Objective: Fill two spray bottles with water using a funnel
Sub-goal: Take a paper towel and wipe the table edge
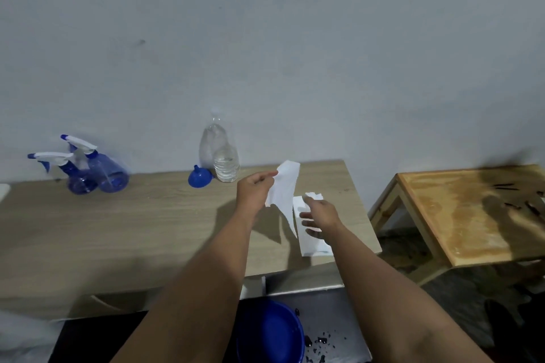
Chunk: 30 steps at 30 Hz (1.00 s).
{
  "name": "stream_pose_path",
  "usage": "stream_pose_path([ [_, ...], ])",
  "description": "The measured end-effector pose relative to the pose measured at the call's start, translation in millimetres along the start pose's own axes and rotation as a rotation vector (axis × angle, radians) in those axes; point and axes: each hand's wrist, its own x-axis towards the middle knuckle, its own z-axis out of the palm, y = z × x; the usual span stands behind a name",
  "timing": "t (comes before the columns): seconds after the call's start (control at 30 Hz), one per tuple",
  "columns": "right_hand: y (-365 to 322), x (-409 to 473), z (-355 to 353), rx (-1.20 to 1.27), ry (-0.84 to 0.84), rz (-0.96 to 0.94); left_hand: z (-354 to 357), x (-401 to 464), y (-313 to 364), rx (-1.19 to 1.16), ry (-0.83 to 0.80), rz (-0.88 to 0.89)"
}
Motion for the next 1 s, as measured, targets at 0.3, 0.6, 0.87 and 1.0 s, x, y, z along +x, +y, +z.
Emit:
stream_pose_path([
  [0.3,-31.5,-4.6,68.9,0.472,-0.252,-0.119,-83.8,8.3,11.9,-0.057,0.06,-0.016],
  [0.6,-76.0,-42.5,176.0,0.317,-0.215,-0.266,-214.5,25.2,7.0,-0.388,0.117,-0.098],
  [0.87,-95.0,-84.3,321.9,0.294,-0.291,-0.342,-370.3,58.8,14.1,-0.443,0.004,-0.199],
  [1.0,-94.1,-94.7,385.9,0.262,-0.299,-0.357,-438.2,63.6,16.8,-0.332,-0.134,-0.365],
])
